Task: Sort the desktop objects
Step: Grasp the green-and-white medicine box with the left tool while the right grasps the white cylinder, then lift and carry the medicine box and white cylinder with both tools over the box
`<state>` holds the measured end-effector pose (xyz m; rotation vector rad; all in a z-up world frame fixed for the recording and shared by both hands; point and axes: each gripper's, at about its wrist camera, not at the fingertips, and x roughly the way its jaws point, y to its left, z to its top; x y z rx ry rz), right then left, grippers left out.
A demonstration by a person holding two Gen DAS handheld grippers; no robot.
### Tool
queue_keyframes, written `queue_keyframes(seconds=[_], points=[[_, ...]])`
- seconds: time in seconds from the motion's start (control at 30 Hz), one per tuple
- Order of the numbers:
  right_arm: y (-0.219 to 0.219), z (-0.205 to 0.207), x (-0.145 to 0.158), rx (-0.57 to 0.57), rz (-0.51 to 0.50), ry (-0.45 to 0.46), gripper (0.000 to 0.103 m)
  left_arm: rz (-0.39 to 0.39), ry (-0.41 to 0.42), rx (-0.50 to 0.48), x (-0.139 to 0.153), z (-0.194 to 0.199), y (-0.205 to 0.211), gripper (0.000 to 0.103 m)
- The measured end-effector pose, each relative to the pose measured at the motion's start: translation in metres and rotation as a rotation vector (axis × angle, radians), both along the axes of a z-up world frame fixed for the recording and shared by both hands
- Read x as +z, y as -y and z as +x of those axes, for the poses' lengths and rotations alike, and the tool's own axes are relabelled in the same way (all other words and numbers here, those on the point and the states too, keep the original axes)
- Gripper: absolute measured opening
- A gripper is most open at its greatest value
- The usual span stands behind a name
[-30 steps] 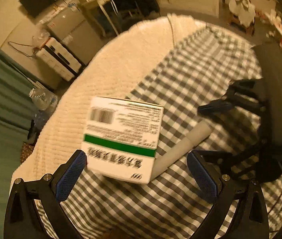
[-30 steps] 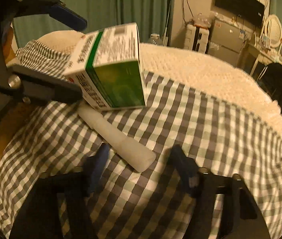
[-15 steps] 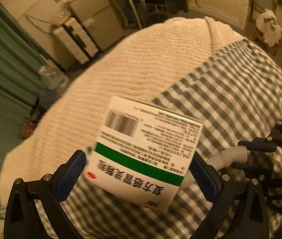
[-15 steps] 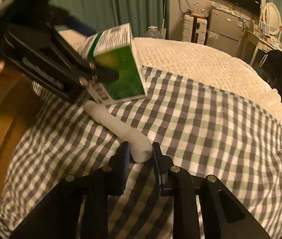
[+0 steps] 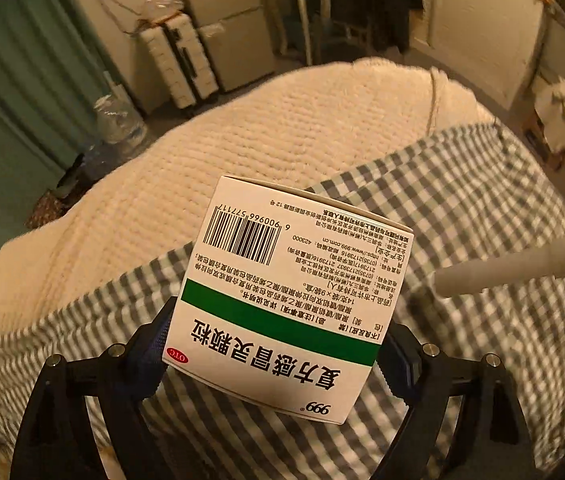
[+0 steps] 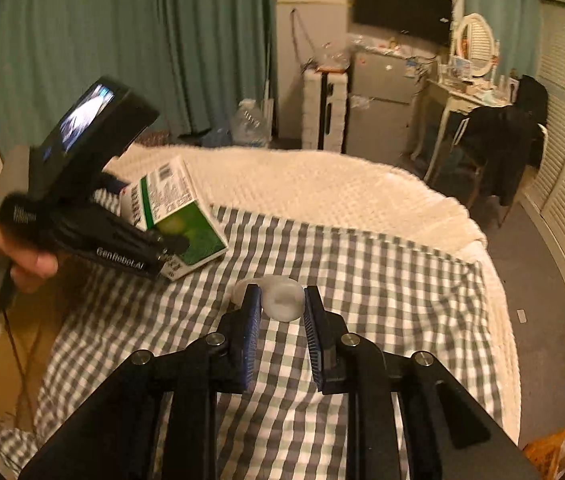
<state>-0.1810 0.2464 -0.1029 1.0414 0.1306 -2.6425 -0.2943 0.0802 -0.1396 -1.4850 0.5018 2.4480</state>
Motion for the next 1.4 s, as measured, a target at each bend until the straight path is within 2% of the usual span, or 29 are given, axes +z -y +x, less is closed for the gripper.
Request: queue_keyframes(seconds=[0.1, 0.3, 0.6, 0.77, 0.87, 1.17, 1.4], points=[[-0.011, 0.015, 0.008, -0.045, -0.045, -0.022, 0.021, 0.052, -0.039, 0.062, 0.021, 0.023, 0.004, 0.089], [-0.019, 0.04, 0.028, -0.065, -0.072, -0.063, 0.021, 0.067, -0.2, 0.124, 0.073, 0.095, -0.001, 0.089], [-0.026, 0.094, 0.081, -0.04, -0.137, -0.207, 0.021, 0.206, -0.404, 0.235, 0.159, 0.206, 0.027, 0.087], [-0.033, 0.123, 0.116, -0.026, -0.224, -0.296, 0.021, 0.226, -0.501, 0.291, 0.201, 0.256, 0.05, 0.086], [-0.029, 0.137, 0.132, 0.003, -0.275, -0.331, 0.021, 0.205, -0.564, 0.319, 0.222, 0.284, 0.064, 0.086], [0.011, 0.162, 0.157, 0.128, -0.354, -0.389, 0.021, 0.116, -0.676, 0.399, 0.245, 0.346, 0.109, 0.086], [0.048, 0.16, 0.161, 0.218, -0.413, -0.398, 0.021, 0.054, -0.715, 0.472, 0.232, 0.359, 0.148, 0.086]])
